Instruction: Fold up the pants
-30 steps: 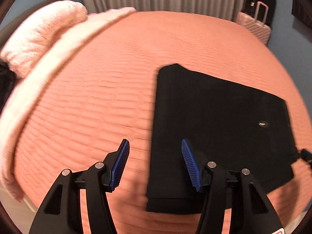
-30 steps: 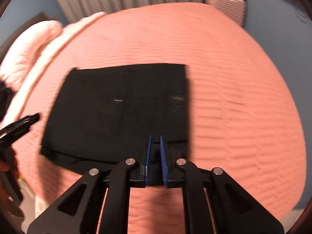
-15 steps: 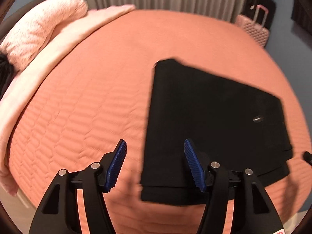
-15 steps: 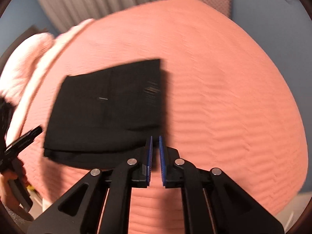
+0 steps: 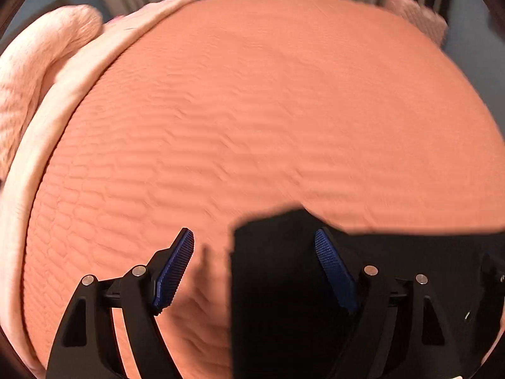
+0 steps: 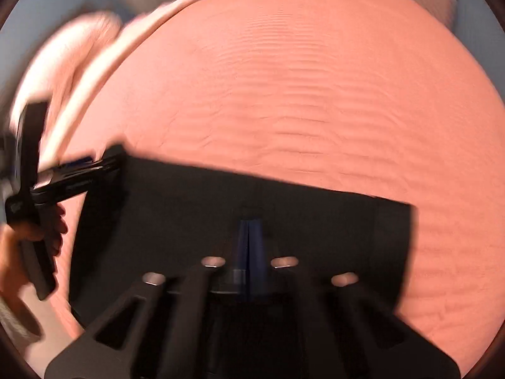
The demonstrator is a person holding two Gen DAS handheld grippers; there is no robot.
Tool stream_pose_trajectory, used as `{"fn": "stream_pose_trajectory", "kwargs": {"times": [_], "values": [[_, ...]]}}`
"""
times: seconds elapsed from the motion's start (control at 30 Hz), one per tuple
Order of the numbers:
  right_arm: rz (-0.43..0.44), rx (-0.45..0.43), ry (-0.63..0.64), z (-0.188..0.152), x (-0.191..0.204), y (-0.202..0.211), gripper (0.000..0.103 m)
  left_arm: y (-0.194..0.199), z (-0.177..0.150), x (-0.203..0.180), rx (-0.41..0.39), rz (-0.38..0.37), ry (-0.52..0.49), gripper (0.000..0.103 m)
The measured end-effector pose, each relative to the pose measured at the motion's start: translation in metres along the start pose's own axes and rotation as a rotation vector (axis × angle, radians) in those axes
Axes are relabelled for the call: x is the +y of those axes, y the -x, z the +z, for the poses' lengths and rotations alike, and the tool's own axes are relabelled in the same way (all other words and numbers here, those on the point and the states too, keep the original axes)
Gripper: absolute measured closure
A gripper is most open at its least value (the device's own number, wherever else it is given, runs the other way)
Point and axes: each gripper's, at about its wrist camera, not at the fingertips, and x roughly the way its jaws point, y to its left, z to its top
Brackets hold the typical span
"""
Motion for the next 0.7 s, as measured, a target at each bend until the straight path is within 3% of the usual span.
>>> {"fn": "stream_pose_trajectory", "kwargs": {"times": [0.03, 0.07, 0.13, 0.2, 0.23, 0.27, 0.3, 0.37, 0.47, 0.53, 0.57, 0.63, 0.7], "values": [[-0.052, -0.036, 0.001, -0.002, 0.002, 0.011, 0.102, 0.009, 0.007, 0.01, -0.04, 0.07, 0.016, 0.037], [-0.092, -0.064, 0.028, -0.005, 0.008, 0.019, 0.097, 0.021, 0.01, 0.017, -0.07, 0.04, 0.029, 0.037], [-0.008, -0.04, 0.13, -0.023, 0.027, 0.026, 0.097, 0.039, 0.003, 0.022, -0.095, -0.055, 0.06, 0.036], [-0.085, 0.015, 0.191, -0.041, 0.031, 0.011, 0.098, 0.058, -0.018, 0.008, -0.103, -0.107, 0.009, 0.035], [-0.121, 0.02, 0.195, -0.049, 0.025, 0.006, 0.1, 0.061, -0.029, -0.007, -0.106, -0.103, -0.041, 0.033], [-0.104, -0.006, 0.146, -0.056, 0.015, 0.014, 0.102, 0.062, -0.044, -0.018, -0.099, -0.079, -0.105, 0.033], [-0.103, -0.02, 0.094, -0.06, 0.011, 0.024, 0.101, 0.054, -0.066, -0.032, -0.067, -0.017, -0.201, 0.033], [-0.118, -0.061, 0.042, -0.072, 0.009, 0.052, 0.096, 0.042, -0.095, -0.039, -0.024, 0.043, -0.26, 0.032], [-0.095, -0.059, 0.104, -0.101, 0.014, 0.078, 0.096, 0.065, -0.123, -0.021, -0.073, 0.039, -0.161, 0.036], [-0.131, -0.002, 0.157, -0.126, 0.009, 0.071, 0.096, 0.095, -0.142, -0.024, -0.101, -0.03, -0.114, 0.036], [-0.153, 0.012, 0.17, -0.131, 0.007, 0.062, 0.099, 0.104, -0.148, -0.03, -0.11, -0.045, -0.115, 0.033], [-0.115, -0.023, 0.097, -0.139, -0.005, 0.072, 0.099, 0.118, -0.17, -0.05, -0.098, -0.052, -0.169, 0.033], [-0.124, -0.038, 0.02, -0.141, -0.011, 0.09, 0.096, 0.102, -0.194, -0.056, -0.038, -0.02, -0.206, 0.031]]}}
